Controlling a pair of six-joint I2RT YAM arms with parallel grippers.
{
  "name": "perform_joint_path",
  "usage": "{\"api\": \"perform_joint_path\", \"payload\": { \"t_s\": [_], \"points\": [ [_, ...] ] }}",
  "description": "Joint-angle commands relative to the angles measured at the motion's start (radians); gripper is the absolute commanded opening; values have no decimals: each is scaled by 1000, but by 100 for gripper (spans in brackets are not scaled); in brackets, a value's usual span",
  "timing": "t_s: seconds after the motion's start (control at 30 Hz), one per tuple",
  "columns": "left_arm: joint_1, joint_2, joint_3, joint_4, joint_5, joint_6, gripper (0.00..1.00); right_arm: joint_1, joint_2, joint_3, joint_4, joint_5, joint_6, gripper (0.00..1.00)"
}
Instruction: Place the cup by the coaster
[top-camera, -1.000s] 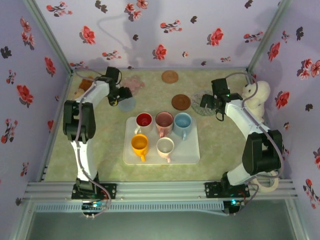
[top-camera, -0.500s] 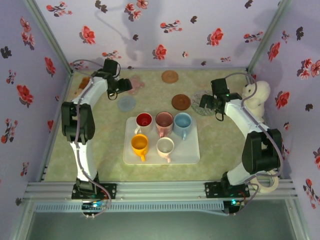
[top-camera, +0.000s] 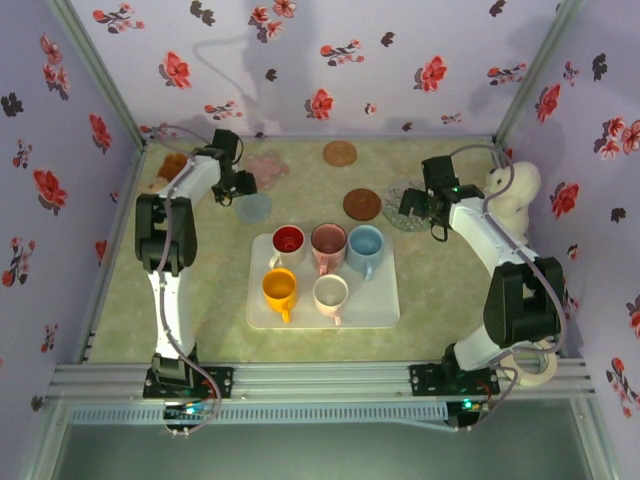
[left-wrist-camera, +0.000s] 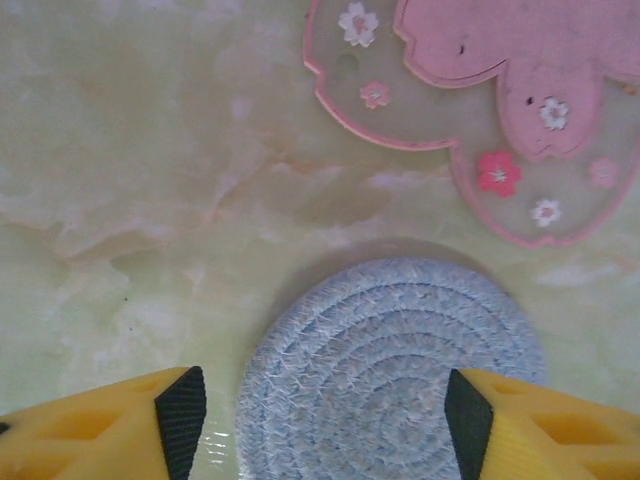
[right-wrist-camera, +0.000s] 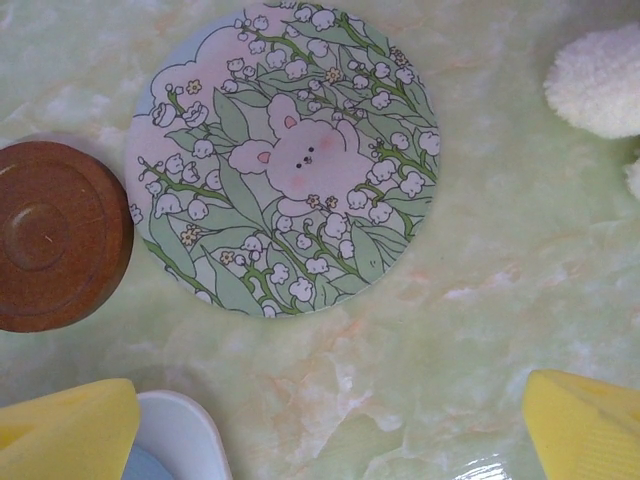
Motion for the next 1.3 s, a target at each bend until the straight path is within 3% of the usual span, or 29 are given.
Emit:
{"api": "perform_joint_path", "payload": {
  "t_s": [0.0,0.4,0.57,0.7,1.0,1.13,1.27],
  "points": [
    [5,18,-14,-17,-15,14,64,-6,18,37,-29,-9,-10,99],
    [-2,2,-85,21,7,-3,62,-5,96,109,-6,-62,-51,99],
    [0,7,-81,9,7,-2,62,-5,211,237,37,-166,-79,91],
    [0,-13,-91,6,12,-13,62,-2,350,379,80,-277,-92,74],
    [-2,-137,-170,-10,21,-39,62,15,737,821,101,-532,-56,3],
    [-3,-211,-237,-11,24,-44,62,26,906,1025,133,-623,-8,0],
    [-5,-274,-283,-16,25,-37,63,30,1049,1193,192,-632,97,0]
  ]
}}
